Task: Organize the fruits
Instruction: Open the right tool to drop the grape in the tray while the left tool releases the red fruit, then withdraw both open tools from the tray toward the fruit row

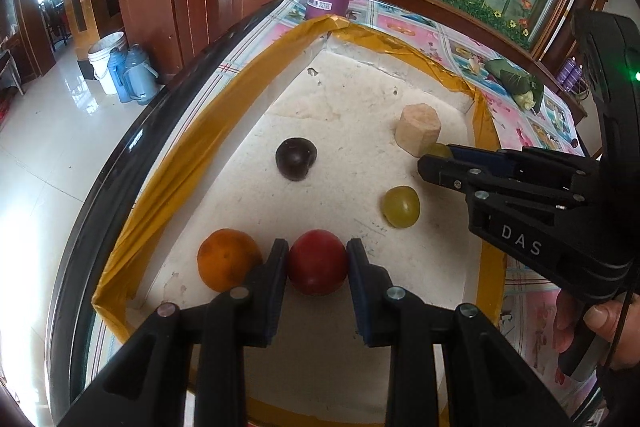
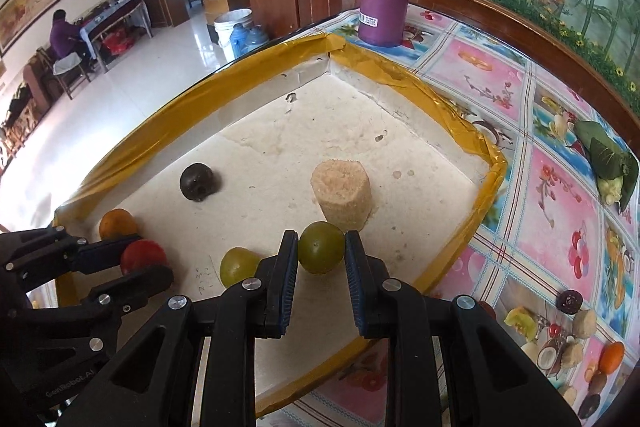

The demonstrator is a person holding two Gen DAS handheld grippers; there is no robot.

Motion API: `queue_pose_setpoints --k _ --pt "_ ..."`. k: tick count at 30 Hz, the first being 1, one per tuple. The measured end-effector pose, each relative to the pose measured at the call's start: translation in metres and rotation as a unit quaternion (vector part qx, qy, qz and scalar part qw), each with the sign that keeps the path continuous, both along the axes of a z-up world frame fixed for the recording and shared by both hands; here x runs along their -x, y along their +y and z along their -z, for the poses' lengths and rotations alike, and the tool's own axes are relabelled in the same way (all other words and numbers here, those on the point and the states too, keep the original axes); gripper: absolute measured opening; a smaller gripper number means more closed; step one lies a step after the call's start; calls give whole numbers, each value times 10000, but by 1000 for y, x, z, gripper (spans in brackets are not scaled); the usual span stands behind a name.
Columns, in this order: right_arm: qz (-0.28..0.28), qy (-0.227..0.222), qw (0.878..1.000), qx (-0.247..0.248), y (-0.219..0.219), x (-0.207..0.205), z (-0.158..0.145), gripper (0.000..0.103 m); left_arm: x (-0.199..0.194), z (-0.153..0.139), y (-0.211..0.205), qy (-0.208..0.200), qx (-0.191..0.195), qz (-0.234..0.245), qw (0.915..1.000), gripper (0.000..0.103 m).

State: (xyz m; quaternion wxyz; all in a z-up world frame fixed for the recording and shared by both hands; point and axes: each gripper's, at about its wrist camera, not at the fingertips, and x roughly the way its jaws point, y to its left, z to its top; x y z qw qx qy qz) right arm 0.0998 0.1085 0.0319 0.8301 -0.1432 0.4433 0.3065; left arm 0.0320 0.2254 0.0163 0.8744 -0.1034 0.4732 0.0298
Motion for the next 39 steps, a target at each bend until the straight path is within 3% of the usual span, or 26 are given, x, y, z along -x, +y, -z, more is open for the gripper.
queue_pose_setpoints --k 15,17,19,33,39 --pt "4 -87 9999 57 -3 2 -1 23 5 1 -8 55 -221 112 9997 34" --pt "12 -70 10000 43 -5 3 -3 24 7 -2 -9 43 -260 128 9996 40" --pt "7 -72 10000 64 -6 4 -4 33 10 -4 -11 18 -336 138 9993 46" --pt "162 -174 9994 -236 -35 22 -30 33 33 -21 -8 -162 -431 -165 9988 52" --pt "270 -191 9991 -275 -68 51 -41 33 45 -33 -22 -352 -484 -315 9977 65"
